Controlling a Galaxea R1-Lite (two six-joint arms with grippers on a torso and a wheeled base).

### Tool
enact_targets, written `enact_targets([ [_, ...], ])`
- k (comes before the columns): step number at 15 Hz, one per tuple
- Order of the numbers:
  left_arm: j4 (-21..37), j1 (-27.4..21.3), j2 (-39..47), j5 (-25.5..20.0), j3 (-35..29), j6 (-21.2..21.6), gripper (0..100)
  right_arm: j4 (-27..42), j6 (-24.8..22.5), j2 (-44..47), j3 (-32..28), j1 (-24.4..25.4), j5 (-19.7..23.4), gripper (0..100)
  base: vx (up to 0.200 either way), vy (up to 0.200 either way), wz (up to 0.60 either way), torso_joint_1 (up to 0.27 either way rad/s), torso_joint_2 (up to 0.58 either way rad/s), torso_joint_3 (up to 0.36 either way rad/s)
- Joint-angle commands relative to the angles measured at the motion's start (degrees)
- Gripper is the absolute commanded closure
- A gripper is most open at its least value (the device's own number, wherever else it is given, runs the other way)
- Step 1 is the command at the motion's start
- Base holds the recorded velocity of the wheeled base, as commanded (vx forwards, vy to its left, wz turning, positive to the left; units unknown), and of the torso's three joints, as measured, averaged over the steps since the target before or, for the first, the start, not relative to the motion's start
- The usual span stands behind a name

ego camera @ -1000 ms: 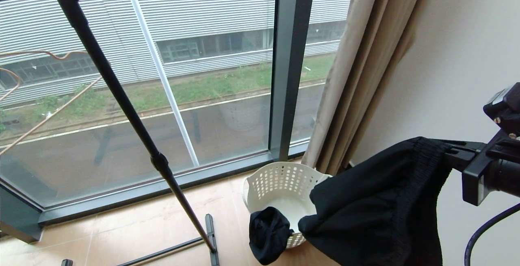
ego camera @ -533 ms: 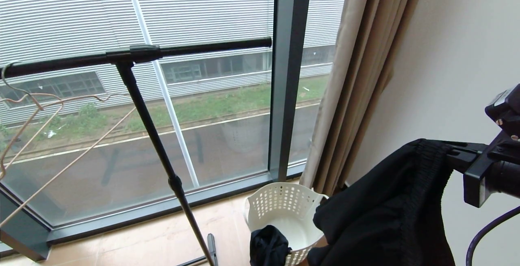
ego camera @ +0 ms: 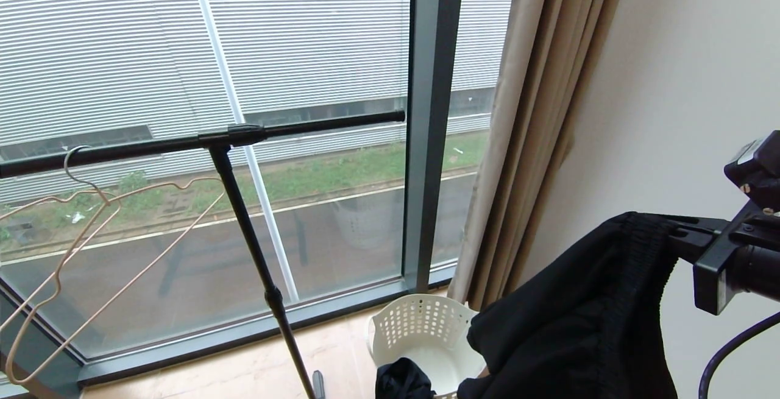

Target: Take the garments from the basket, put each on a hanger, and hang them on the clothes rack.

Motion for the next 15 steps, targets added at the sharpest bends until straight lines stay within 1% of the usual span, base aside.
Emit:
enact_targets([
  [1, 0.0, 0.0, 0.0, 0.0, 0.0, 0.0, 0, 0.0, -0.7, 0.0, 0.3, 0.1, 0.0, 100, 0.000, 0.000, 0.00, 0.041, -0.09, -0.051],
  [7, 0.0, 0.0, 0.0, 0.2, 0.1, 0.1, 0, -0.1, -1.8, 0.1, 0.8, 0.1, 0.1, 100, 0.000, 0.000, 0.00, 0.000, 0.00, 0.000],
  [13, 0.0, 0.0, 0.0, -0.1, 0.1, 0.3, 0, -0.1, -1.8, 0.0, 0.9, 0.1, 0.1, 100, 0.000, 0.000, 0.60, 0.007, 0.00, 0.002],
  [15, 0.0, 0.0, 0.0, 0.0, 0.1, 0.2, 0, -0.1, -1.8, 0.0, 1.0, 0.1, 0.1, 100, 0.000, 0.000, 0.00, 0.000, 0.00, 0.000],
])
